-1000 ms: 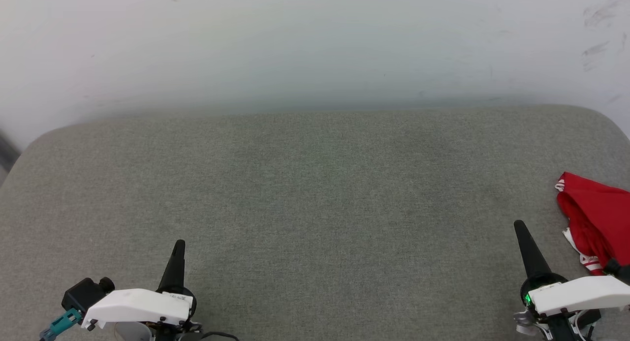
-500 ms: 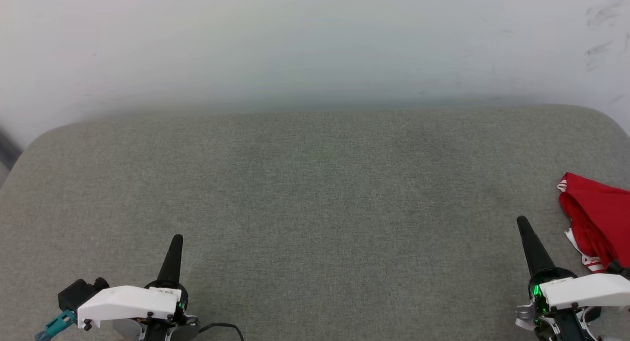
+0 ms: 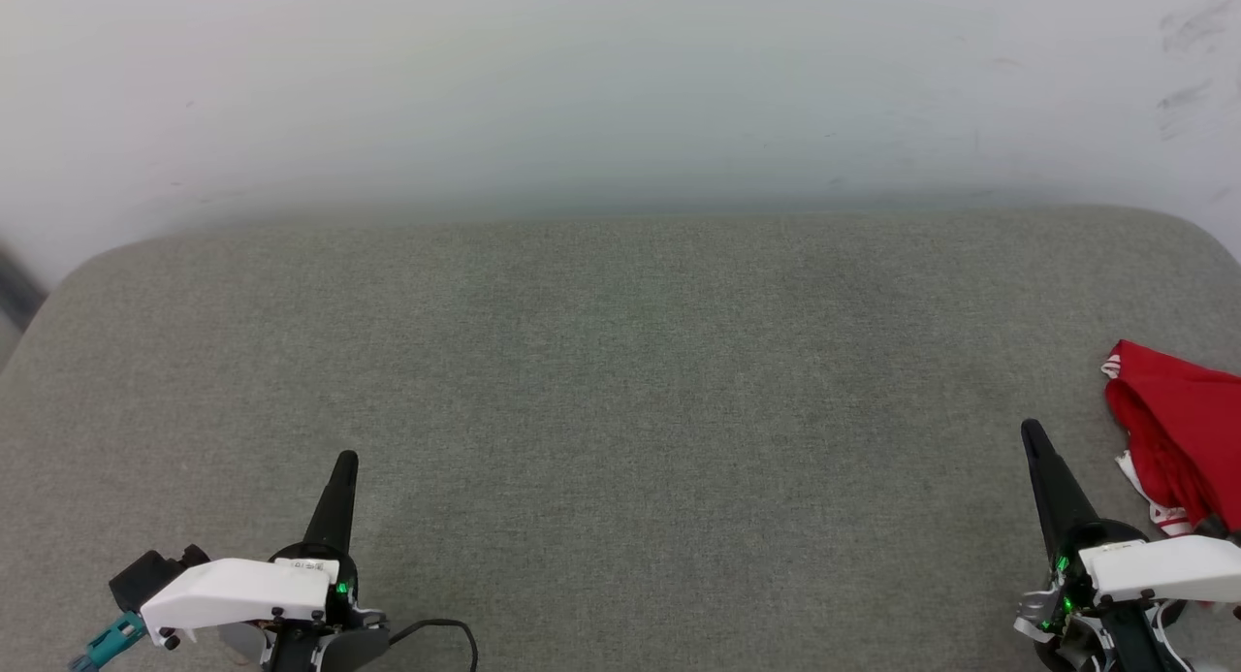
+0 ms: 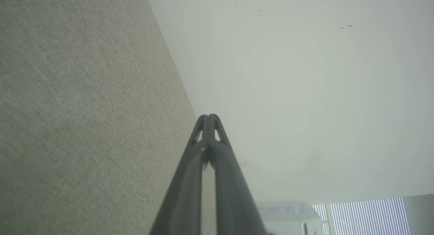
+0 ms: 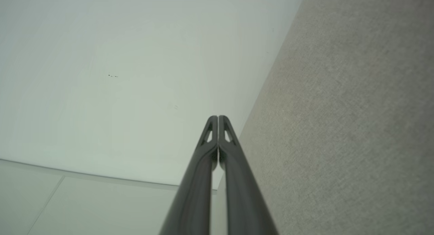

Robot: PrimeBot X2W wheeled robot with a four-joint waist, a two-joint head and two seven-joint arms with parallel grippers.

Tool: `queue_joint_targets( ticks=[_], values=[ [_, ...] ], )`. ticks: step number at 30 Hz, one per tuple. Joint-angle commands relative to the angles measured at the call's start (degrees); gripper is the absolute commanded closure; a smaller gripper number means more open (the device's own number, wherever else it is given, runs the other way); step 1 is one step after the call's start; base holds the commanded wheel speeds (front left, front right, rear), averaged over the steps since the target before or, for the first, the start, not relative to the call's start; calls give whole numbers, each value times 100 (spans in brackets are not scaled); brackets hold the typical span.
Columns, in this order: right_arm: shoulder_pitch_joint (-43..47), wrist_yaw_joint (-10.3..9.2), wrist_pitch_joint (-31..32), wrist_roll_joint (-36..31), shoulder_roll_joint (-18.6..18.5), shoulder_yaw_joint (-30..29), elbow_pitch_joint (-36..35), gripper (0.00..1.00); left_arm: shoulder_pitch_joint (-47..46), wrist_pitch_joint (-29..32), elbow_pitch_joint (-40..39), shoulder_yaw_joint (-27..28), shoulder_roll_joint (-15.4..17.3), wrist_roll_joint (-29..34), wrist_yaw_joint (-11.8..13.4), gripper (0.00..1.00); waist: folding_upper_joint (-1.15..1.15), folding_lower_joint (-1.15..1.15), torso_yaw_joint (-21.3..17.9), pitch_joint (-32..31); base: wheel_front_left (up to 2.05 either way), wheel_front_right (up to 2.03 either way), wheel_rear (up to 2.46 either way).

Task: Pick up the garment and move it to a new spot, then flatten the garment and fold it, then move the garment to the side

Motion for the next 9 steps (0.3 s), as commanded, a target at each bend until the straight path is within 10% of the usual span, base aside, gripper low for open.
queue_joint_targets(
  ticks=[1, 9],
  values=[
    [-111, -1, 18, 155, 22, -26, 4, 100, -102, 39, -34, 43, -4, -141, -39, 100, 0, 0, 3, 2, 0, 0, 0],
    [-140, -1, 62, 468, 35, -55, 47, 100, -126, 122, -29, 103, -27, -436, -76, 100, 0, 0, 15, 8, 0, 0, 0]
  ],
)
